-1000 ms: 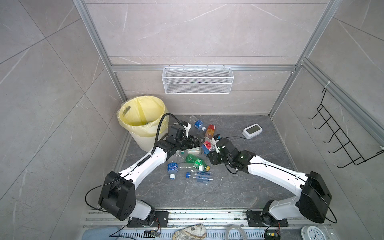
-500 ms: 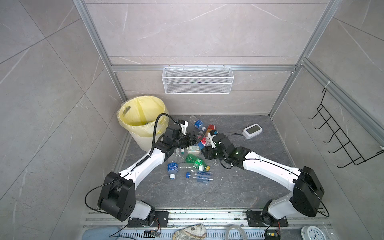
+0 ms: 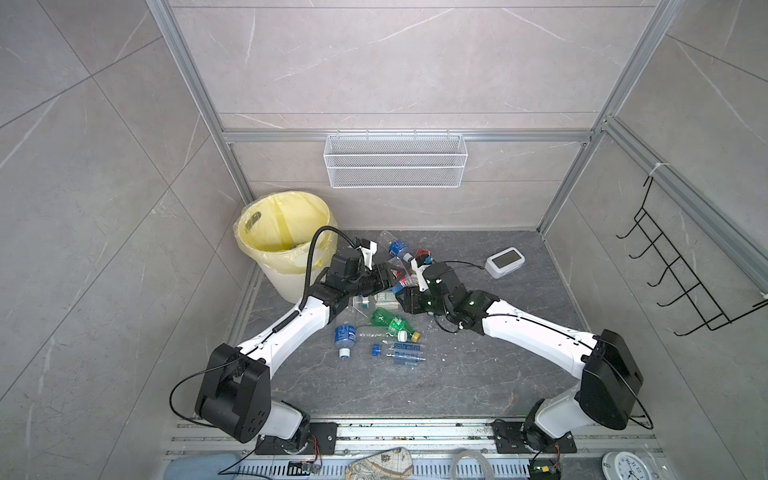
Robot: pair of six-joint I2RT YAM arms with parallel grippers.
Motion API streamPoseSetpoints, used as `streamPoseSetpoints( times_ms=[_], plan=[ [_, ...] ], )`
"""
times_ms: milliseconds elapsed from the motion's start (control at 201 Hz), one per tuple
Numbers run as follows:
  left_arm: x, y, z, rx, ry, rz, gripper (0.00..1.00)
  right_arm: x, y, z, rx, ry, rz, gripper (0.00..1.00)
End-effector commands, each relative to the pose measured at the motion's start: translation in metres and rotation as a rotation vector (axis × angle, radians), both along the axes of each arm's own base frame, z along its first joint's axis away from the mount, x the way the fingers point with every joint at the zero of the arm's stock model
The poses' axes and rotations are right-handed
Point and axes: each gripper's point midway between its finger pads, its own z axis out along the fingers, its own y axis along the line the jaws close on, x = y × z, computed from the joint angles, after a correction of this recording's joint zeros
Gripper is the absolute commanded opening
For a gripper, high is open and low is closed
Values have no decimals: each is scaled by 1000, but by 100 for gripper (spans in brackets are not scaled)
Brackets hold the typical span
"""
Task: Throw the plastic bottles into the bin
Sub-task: 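Close the left gripper on the Fiji bottle while the right gripper releases it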
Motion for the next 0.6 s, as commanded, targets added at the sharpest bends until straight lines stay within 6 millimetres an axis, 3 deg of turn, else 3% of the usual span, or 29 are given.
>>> streamPoseSetpoints(
  times_ms=[0, 144, 333, 592],
  plan=[
    [0, 0, 14, -18, -52, -13, 58, -3, 13, 16, 68, -29, 42, 50],
    [0, 2, 16, -5, -69, -4, 52, -5, 11, 11, 50, -26, 45, 56],
    [1, 9, 18, 28, -95, 21, 49, -9, 8, 9, 47, -26, 53, 73],
    [7, 37, 33, 124, -191, 112, 49, -17, -1, 15, 50, -61, 61, 84]
  ],
)
